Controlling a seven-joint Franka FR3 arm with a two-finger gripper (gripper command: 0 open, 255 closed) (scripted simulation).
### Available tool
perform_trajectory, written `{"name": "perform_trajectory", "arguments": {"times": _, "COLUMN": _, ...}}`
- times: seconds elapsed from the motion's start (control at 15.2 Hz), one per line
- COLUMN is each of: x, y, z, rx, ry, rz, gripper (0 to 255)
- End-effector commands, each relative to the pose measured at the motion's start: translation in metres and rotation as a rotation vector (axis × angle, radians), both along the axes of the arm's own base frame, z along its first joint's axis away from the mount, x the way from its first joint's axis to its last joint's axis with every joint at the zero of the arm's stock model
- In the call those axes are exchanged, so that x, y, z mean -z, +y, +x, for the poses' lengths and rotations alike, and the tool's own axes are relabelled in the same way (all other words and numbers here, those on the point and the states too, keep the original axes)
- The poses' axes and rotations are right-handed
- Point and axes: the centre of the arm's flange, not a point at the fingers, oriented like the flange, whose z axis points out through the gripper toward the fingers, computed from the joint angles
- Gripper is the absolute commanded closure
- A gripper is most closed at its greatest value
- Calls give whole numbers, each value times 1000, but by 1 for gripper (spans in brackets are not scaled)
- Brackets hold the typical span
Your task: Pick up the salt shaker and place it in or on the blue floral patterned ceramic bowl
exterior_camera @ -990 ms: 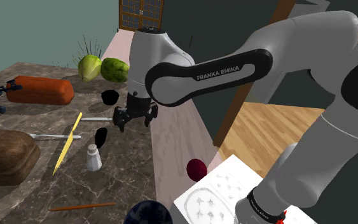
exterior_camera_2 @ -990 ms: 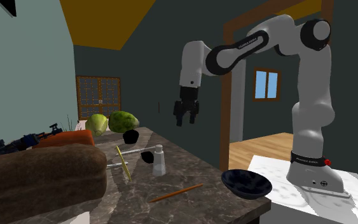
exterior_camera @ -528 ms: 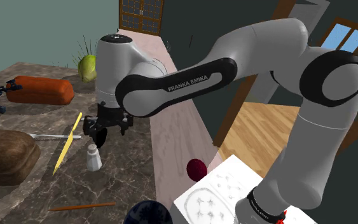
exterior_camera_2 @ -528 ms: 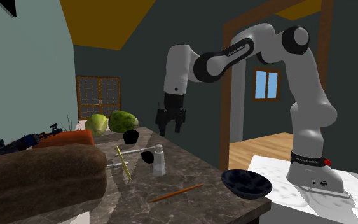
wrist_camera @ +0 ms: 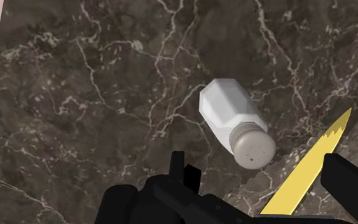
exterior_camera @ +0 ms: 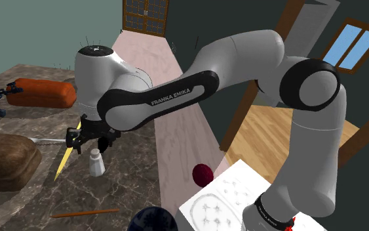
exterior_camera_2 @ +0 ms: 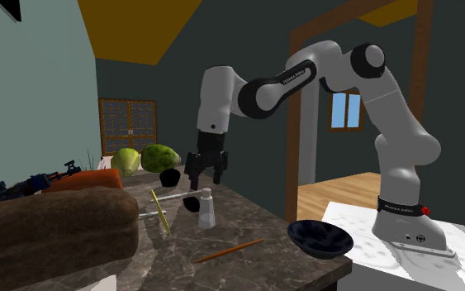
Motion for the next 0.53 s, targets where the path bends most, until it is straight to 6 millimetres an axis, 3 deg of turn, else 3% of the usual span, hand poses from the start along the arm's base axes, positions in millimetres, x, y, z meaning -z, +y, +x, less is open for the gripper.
{"name": "perform_trajectory", "arguments": {"times": 0.0, "x": 10, "y": 1, "z": 1, "rx": 0, "ry": 0, "rz": 0, "gripper": 0}}
{"name": "perform_trajectory", "arguments": {"times": 0.13, "x": 24, "y": 2, "z": 3, "rx": 0, "ry": 0, "rz": 0, "gripper": 0}}
{"name": "perform_trajectory", "arguments": {"times": 0.46, "x": 24, "y": 2, "z": 3, "rx": 0, "ry": 0, "rz": 0, "gripper": 0}}
